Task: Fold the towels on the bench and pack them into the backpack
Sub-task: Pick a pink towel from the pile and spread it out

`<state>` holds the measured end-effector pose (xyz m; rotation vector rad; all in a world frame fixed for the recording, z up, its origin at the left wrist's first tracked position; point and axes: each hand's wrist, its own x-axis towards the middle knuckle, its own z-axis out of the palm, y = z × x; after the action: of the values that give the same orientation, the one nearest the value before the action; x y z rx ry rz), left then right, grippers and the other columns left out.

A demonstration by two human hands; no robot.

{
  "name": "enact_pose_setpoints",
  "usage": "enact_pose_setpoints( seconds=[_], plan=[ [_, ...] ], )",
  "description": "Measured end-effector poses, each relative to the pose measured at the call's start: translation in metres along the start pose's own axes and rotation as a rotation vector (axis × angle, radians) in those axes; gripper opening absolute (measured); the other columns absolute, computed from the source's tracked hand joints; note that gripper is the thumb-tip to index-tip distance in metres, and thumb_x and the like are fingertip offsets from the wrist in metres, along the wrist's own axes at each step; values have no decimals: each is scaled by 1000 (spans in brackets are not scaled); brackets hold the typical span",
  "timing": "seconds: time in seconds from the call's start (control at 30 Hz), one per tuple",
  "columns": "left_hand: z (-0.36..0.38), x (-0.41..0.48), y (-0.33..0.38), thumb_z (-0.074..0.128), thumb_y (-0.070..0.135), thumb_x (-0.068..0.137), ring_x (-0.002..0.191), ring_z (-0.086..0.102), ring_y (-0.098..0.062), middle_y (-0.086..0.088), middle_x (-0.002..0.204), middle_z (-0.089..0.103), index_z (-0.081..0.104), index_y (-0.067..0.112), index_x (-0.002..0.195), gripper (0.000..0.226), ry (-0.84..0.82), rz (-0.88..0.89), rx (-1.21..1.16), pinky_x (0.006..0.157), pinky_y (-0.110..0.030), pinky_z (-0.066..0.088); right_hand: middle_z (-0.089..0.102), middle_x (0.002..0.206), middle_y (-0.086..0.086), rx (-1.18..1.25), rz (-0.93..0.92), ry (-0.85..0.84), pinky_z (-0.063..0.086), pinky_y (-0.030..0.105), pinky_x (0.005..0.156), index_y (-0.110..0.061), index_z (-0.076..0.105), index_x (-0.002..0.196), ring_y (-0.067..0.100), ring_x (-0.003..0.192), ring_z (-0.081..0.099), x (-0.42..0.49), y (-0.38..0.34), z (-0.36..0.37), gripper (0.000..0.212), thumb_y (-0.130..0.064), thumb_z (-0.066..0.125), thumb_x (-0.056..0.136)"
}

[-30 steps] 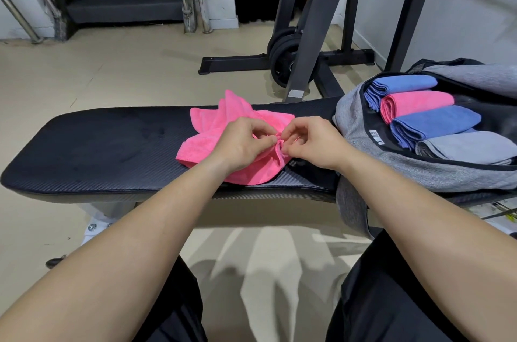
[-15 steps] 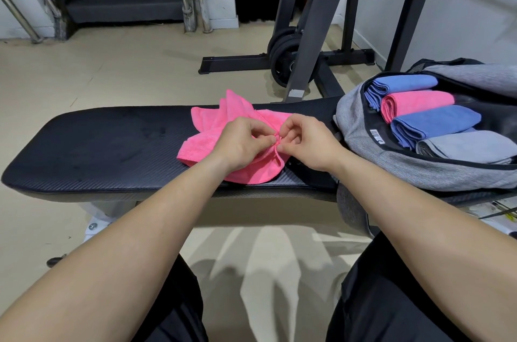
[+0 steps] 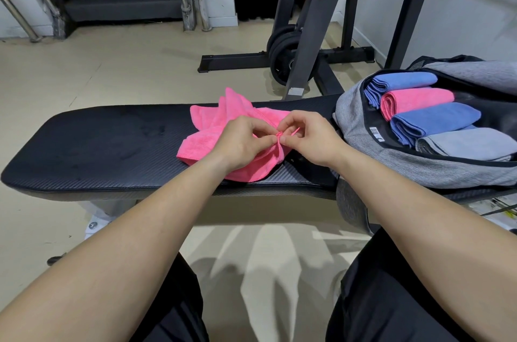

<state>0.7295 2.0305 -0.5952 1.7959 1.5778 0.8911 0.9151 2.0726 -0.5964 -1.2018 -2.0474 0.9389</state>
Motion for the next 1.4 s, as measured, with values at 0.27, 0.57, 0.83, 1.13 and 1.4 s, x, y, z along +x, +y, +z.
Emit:
enact_pose_setpoints(
  seconds=[0.27,0.57,0.83,1.13,1.4],
  plan=[
    [-8,-8,2,76,12,78,58,53,-2,13,63,62,66,32,76,23,-49,-20,157,66,-27,51,63,72,-10,-24,-19,74,40,13,60,-21,66,79,-3,56,52,2,-4,0,11,-15,75,83],
    [-69,-36,-16,68,9,75,70,62,-8,11,69,67,65,24,75,15,97,-157,401,66,-30,49,64,87,-5,-103,-62,135,47,24,73,-16,62,84,12,78,60,26,-33,-12,7,-15,67,88],
    [-136,-75,-29,67,5,79,74,61,-10,6,75,70,70,27,77,22,306,-309,272,59,-18,44,62,80,-8,-212,-119,157,40,22,63,-17,59,86,12,72,56,61,-92,-31,5,-15,61,90],
    [-189,-83,-6,69,-3,85,55,65,-15,-11,74,69,69,10,85,13,361,-437,-50,57,-28,55,64,88,-4,-308,-15,239,47,35,72,-14,60,90,21,85,60,75,-113,-61,4,-14,56,90],
    [-184,-73,14,72,-4,82,70,69,-19,-9,76,73,73,12,75,17,346,-362,2,74,-31,61,63,87,0,-273,51,274,38,22,58,-11,59,93,18,77,56,60,-102,-77,6,-13,54,90]
  ],
)
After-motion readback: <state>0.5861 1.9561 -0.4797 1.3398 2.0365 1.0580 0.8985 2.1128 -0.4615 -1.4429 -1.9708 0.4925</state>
